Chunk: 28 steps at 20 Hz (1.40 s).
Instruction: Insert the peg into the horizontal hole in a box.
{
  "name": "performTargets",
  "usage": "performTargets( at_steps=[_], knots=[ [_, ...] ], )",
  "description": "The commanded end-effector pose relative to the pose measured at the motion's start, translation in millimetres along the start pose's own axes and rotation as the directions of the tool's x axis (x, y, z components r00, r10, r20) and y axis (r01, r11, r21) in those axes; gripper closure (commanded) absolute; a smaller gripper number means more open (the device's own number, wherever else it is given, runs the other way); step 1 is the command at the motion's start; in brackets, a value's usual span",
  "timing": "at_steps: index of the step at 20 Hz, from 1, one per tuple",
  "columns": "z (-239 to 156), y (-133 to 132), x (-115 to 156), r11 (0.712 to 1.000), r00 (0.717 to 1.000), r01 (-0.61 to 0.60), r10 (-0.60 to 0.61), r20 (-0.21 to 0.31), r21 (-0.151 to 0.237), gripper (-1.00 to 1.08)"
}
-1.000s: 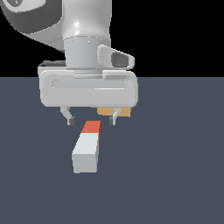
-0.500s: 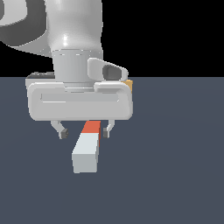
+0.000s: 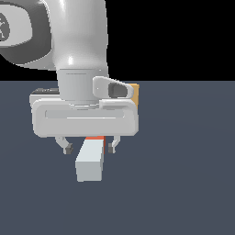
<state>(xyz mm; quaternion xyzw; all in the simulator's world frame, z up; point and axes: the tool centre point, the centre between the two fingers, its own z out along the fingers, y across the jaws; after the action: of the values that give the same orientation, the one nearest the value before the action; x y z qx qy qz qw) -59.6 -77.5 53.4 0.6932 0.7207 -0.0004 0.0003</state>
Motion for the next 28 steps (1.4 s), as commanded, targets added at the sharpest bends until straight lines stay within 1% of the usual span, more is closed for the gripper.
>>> performTargets(
  at_steps=[1, 5, 9, 10, 22, 28],
  knots=[
    [13, -1, 0, 1.0, 1.0, 0.0, 0.0, 0.0, 0.001, -0.92],
    [26, 0, 0, 1.0, 1.0, 0.001, -0.001, -0.001, 0.0, -0.92],
    [30, 0, -1, 1.0, 1.0, 0.001, -0.001, -0.001, 0.0, -0.92],
    [30, 0, -1, 1.0, 1.0, 0.001, -0.001, -0.001, 0.0, 1.08],
    [29, 1, 1, 1.0, 1.0, 0.0, 0.0, -0.001, -0.001, 1.08],
    [23, 2, 14, 1.0, 1.0, -0.017, 0.017, -0.001, -0.001, 1.08]
  ],
)
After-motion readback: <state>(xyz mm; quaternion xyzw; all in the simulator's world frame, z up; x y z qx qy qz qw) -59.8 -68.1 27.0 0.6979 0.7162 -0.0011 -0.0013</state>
